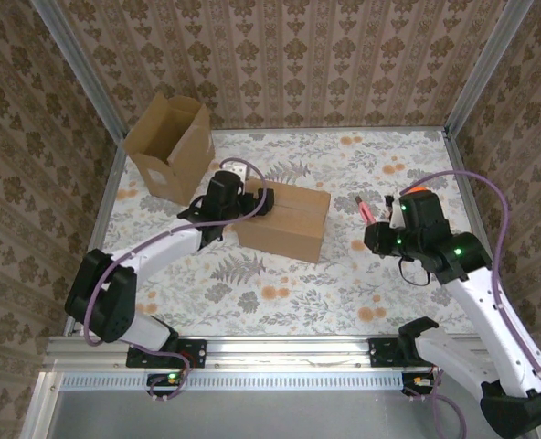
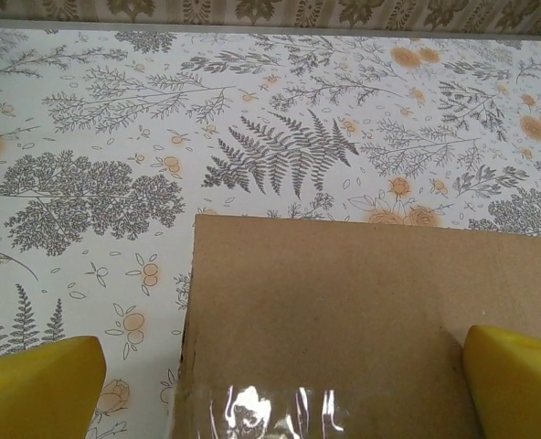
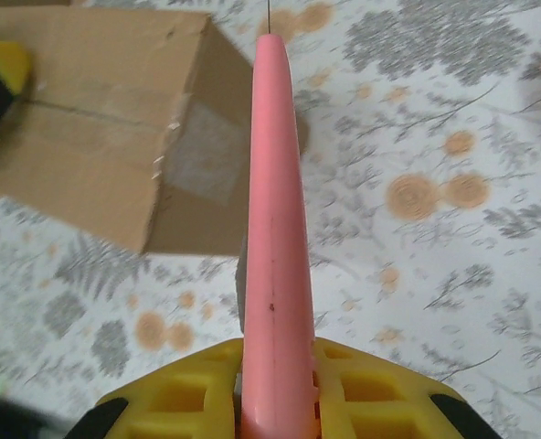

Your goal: Unpack the express box

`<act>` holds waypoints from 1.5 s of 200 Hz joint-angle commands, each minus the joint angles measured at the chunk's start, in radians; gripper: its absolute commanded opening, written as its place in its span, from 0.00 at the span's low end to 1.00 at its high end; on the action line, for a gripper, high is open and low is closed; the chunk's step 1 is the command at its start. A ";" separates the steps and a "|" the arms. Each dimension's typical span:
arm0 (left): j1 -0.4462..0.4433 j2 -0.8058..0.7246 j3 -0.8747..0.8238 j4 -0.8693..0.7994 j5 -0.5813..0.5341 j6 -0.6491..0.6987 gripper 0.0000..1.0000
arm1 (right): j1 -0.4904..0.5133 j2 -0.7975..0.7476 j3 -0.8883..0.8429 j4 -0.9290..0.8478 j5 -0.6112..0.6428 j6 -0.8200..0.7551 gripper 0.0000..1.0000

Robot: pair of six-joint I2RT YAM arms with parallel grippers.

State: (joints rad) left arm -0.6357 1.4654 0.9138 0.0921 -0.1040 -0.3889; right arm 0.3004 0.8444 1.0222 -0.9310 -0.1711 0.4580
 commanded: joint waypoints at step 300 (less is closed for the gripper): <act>-0.056 0.018 -0.122 -0.056 -0.124 -0.014 1.00 | -0.005 0.012 -0.197 0.312 -0.279 0.246 0.00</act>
State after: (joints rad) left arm -0.6811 1.4574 0.8417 0.2092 -0.2146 -0.4191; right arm 0.2832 0.8494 0.8291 -0.6491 -0.4534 0.6895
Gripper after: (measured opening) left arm 0.997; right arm 0.197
